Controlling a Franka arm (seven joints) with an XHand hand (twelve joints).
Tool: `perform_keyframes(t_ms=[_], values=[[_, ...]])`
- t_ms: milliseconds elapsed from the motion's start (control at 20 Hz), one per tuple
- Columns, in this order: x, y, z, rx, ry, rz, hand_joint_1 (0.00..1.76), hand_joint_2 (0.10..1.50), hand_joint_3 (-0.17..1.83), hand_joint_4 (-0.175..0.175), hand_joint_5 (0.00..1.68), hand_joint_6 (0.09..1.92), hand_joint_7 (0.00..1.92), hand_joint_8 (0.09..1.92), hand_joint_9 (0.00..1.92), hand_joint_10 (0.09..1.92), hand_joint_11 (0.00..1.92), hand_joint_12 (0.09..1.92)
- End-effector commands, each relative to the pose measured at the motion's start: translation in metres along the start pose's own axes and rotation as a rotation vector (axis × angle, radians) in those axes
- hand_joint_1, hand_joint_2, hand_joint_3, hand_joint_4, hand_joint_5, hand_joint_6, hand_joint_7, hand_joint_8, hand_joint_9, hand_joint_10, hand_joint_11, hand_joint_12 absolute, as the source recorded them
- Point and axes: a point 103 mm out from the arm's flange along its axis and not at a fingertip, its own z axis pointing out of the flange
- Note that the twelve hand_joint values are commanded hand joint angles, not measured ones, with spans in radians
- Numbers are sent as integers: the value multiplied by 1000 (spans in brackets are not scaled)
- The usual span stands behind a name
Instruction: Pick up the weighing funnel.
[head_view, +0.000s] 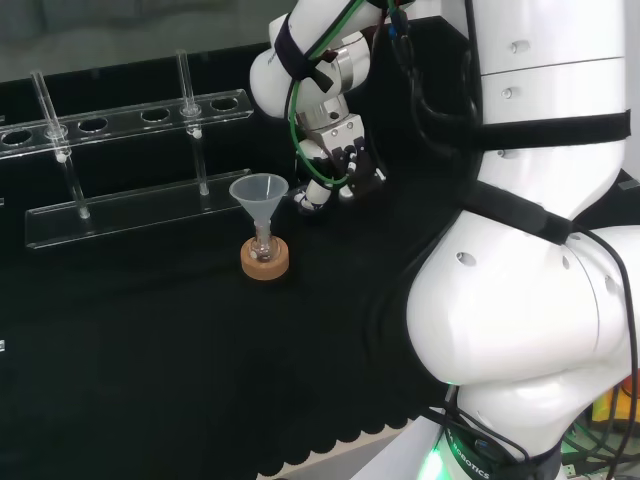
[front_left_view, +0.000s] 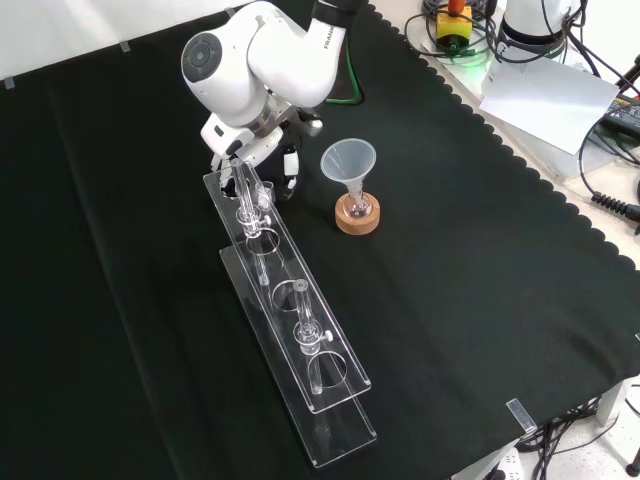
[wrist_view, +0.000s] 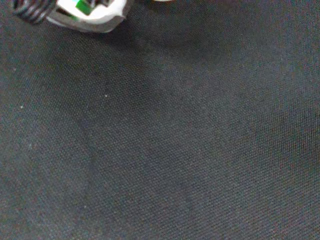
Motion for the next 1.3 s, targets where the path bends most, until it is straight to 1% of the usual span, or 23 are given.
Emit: perform_keyframes(t_ms=[50,350,650,800,1100,1300], values=[[-5,-5,-7,-14,-31,23,1096,699,659,175,1175,844,558,653,852,476,621,1187],[-21,-23,-34,-42,-25,39,1099,686,682,175,1178,852,554,650,868,468,644,1178],[-40,-49,-61,-70,-24,67,1100,681,692,175,1177,859,541,646,871,464,649,1171],[-47,-63,-72,-69,-23,77,1100,680,696,175,1177,861,537,645,870,461,649,1169],[-54,-91,-87,-82,-29,92,1101,676,703,175,1177,863,542,648,871,459,648,1167],[-53,-107,-95,-91,-31,99,1101,673,708,175,1177,864,563,655,877,458,649,1167]])
